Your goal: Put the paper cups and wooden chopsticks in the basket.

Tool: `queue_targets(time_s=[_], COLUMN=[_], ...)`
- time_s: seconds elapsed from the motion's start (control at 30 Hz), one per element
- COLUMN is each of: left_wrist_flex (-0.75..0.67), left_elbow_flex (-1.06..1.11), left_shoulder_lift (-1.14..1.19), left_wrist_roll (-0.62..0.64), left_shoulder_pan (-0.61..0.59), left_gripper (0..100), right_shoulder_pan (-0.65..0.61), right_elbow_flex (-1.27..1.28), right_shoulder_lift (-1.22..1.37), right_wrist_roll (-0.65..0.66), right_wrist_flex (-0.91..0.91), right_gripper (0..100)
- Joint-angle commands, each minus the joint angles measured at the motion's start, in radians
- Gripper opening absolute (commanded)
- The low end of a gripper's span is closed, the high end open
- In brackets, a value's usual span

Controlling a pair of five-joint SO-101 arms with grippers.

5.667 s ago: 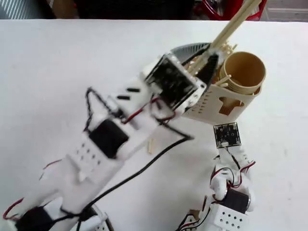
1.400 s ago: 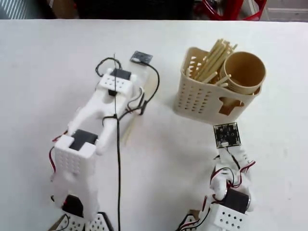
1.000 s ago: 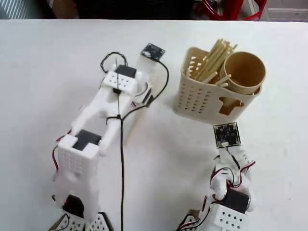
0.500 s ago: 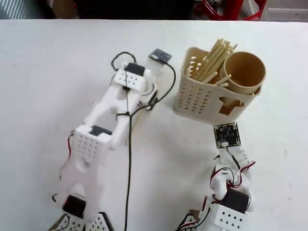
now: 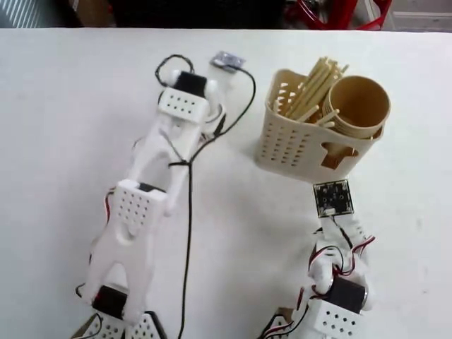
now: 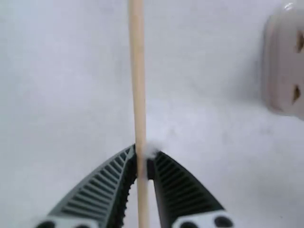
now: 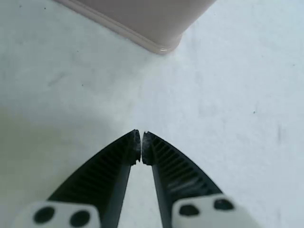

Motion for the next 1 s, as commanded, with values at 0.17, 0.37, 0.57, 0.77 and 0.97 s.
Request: queue_targets(time_s=[0.17, 0.37, 0.57, 0.77, 0.97], left_wrist_flex=[0.040, 0.040, -0.038, -0.361, -0.775], left_elbow_flex=[-0.318, -0.025, 0.546, 0.801, 0.947], left_shoulder_lift=[-0.372, -0.720, -1.147, -1.365, -1.333], left_wrist_roll=[0.012, 0.078, 0.075, -0.005, -0.015], left_shoulder_pan=[0.041, 0.174, 0.334, 0.418, 0.460], left_gripper=[2, 2, 2, 2, 2], right_shoulder_pan=[0.004, 0.004, 0.002, 0.002, 0.002], right_elbow_flex=[0.003, 0.003, 0.003, 0.003, 0.003], right_shoulder_lift=[-0.013, -0.013, -0.013, -0.013, -0.013], right_wrist_roll=[0.005, 0.005, 0.005, 0.005, 0.005], right_wrist_flex=[-0.022, -0.022, -0.022, -0.022, -0.022], right_gripper=[2.6, 2.7, 2.7, 2.8, 2.8])
